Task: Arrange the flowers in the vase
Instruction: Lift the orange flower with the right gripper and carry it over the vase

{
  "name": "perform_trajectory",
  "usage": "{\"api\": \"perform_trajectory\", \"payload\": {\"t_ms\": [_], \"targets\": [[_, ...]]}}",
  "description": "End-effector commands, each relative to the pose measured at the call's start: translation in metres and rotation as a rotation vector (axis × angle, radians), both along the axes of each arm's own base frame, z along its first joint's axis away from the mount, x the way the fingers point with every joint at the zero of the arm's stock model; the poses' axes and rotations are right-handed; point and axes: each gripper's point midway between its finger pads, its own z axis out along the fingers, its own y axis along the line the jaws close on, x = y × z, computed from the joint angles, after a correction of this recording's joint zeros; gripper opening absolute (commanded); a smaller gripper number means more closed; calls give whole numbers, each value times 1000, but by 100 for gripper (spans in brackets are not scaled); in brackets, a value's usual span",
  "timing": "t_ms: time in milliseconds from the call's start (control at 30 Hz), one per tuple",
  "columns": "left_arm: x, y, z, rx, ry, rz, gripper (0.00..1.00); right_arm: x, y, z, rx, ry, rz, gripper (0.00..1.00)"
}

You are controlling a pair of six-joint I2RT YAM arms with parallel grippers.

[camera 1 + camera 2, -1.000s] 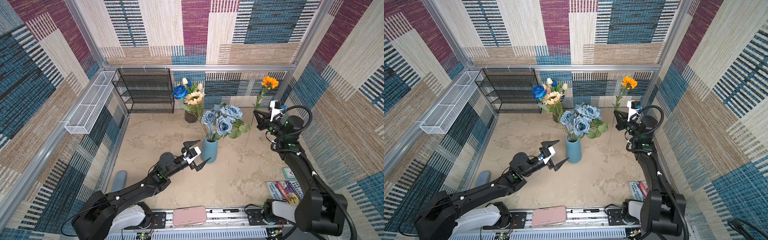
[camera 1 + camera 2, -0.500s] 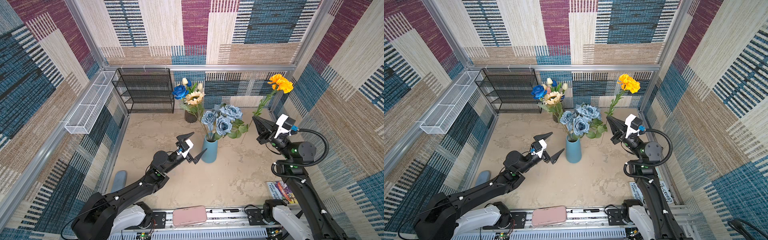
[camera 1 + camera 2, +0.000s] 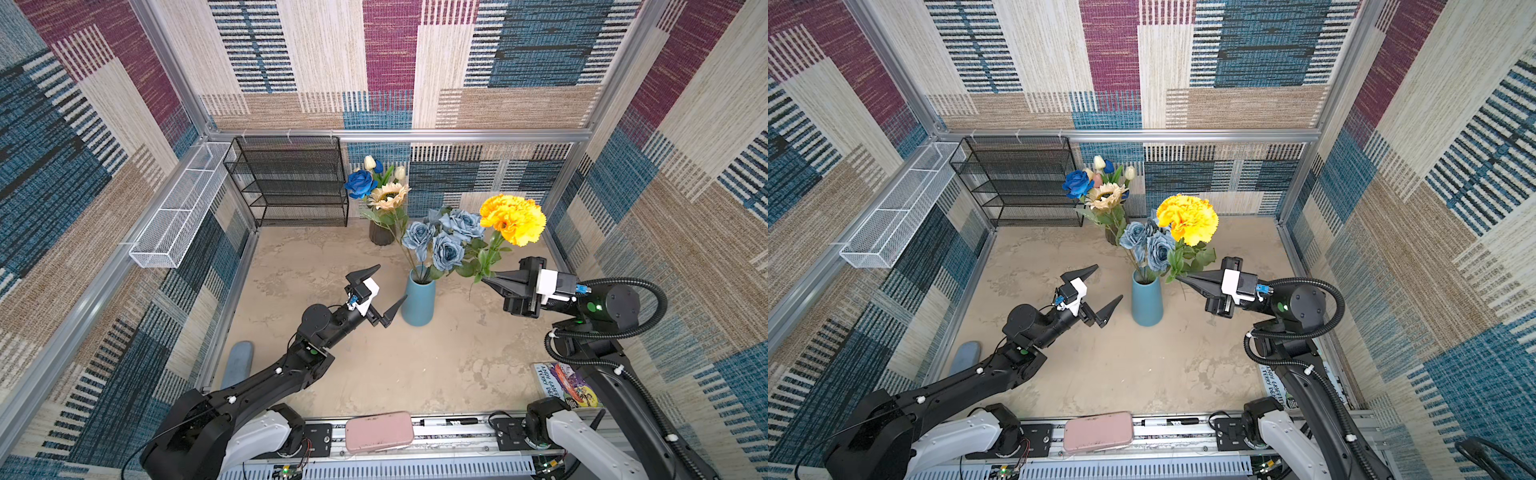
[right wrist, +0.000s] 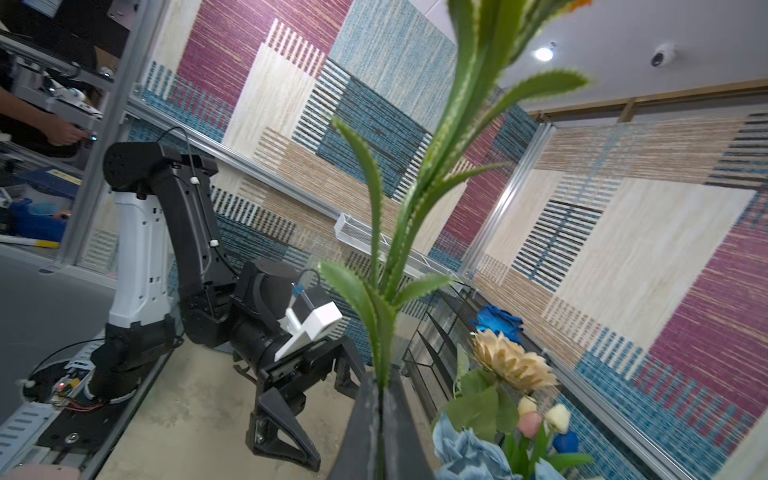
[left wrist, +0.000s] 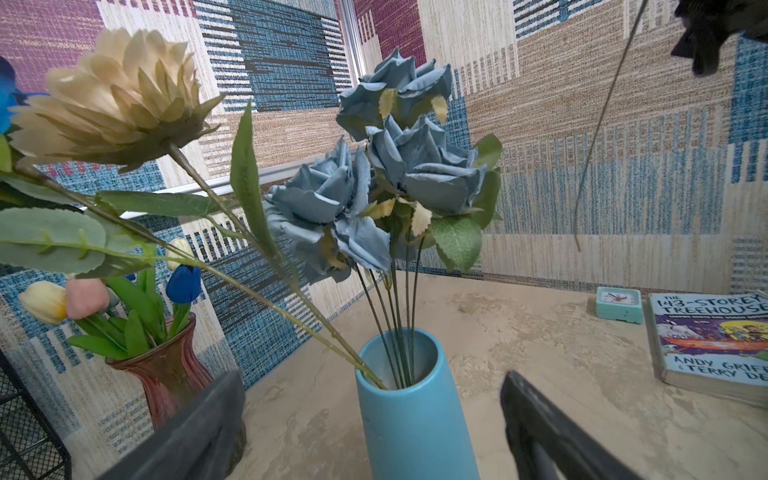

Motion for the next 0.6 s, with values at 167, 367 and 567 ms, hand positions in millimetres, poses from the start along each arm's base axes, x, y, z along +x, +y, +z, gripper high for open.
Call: {"api": "perform_trajectory", "payload": {"t_ms": [167, 367, 567], "targets": [[-4, 6, 7, -41, -11, 11, 99, -5, 31, 11, 44, 23, 132, 0], [-4, 8, 0, -43, 2, 12, 99, 21, 36, 21, 224, 0, 34, 0], [-2, 6, -9, -31, 23, 15, 99, 48, 50, 27, 284, -14, -26, 0]]}}
